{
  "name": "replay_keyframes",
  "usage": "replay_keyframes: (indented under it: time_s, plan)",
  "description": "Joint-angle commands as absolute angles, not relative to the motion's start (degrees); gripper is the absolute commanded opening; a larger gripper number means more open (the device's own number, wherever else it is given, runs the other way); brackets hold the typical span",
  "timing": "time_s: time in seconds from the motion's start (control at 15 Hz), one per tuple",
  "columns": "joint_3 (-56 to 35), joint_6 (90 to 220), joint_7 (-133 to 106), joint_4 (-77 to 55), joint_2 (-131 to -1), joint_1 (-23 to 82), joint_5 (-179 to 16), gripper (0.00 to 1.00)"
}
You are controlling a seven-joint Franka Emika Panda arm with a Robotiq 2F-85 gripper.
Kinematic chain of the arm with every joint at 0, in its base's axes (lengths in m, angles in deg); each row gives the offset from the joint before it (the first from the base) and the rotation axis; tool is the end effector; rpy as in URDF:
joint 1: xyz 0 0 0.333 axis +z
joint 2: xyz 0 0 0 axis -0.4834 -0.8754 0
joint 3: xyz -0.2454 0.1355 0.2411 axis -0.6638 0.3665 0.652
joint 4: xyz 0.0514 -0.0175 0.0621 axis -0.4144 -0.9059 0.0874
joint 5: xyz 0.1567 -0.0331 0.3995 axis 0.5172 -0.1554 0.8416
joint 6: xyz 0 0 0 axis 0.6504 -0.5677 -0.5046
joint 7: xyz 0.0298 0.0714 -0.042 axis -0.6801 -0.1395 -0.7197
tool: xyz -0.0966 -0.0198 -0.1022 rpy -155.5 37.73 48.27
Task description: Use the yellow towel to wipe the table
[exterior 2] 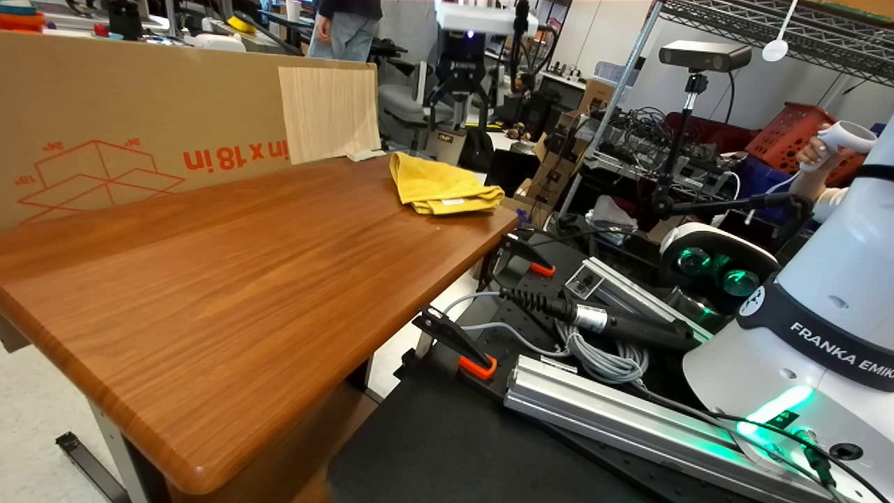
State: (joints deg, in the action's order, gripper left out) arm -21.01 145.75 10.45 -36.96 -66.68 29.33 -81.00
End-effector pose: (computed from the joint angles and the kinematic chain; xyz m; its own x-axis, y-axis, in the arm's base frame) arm 0.5856 -0.1470 0.2659 0.7451 -0.6586 -0.1052 -0.6373 -0.7496 0.1788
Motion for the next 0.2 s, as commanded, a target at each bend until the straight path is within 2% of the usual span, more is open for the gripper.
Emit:
replay_keyframes:
  time_s: [0.0, 0.13]
  plan:
    - [-19.22, 145.57, 10.32, -38.02, -63.82, 27.69, -81.09, 1.00]
    - [-18.85, 145.58, 9.91, -40.20, -60.01, 27.38, -80.84, 1.00]
